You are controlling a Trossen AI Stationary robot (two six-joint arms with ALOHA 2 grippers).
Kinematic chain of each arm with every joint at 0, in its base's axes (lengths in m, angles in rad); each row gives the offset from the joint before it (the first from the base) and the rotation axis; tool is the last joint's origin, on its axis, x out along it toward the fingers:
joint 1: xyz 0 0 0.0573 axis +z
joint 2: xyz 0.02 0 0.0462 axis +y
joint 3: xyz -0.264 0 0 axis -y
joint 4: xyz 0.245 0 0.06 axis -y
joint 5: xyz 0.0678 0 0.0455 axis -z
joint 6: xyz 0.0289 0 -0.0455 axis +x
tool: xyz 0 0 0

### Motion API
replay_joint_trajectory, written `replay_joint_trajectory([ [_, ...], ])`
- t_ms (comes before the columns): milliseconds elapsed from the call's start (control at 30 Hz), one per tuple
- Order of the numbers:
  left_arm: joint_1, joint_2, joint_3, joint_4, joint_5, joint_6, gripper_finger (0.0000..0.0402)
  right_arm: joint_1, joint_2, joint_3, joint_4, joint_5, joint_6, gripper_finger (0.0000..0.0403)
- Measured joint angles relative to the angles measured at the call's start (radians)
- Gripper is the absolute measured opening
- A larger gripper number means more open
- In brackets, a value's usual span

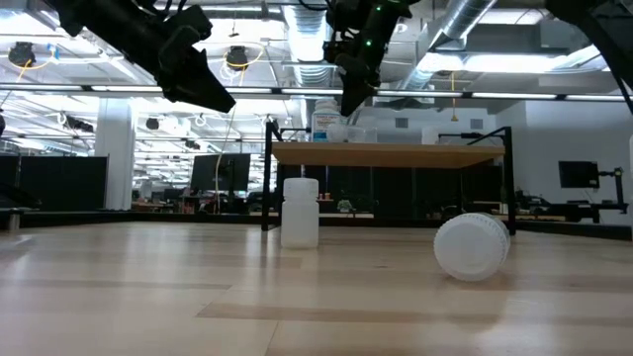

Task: Pick and place medicine bottles onto shelf by color
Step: Adjust the white medicine bottle on the shelf, then put the left transparent pill bottle on the shelf aligned with the other transparent bottle

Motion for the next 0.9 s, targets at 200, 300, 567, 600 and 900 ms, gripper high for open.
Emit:
replay_joint_trajectory([
  [200, 0.000, 0.000, 0.000, 0.000, 0.000, 0.000, 0.0194, 0.000, -0.008, 0.018, -0.044, 0.006, 0.000, 0.0131],
  [300, 0.000, 0.000, 0.000, 0.000, 0.000, 0.000, 0.0194, 0.008, -0.013, 0.056, -0.074, 0.018, 0.007, 0.0131],
  [567, 0.000, 0.000, 0.000, 0.000, 0.000, -0.002, 0.0194, 0.049, -0.015, 0.130, -0.293, -0.038, -0.014, 0.0131],
  [600, 0.000, 0.000, 0.000, 0.000, 0.000, -0.002, 0.0194, 0.054, -0.014, 0.129, -0.321, -0.073, -0.043, 0.0131],
  [900, 0.000, 0.000, 0.000, -0.001, 0.000, -0.002, 0.0194, 0.139, -0.002, 0.130, -0.329, -0.210, -0.292, 0.0131],
])
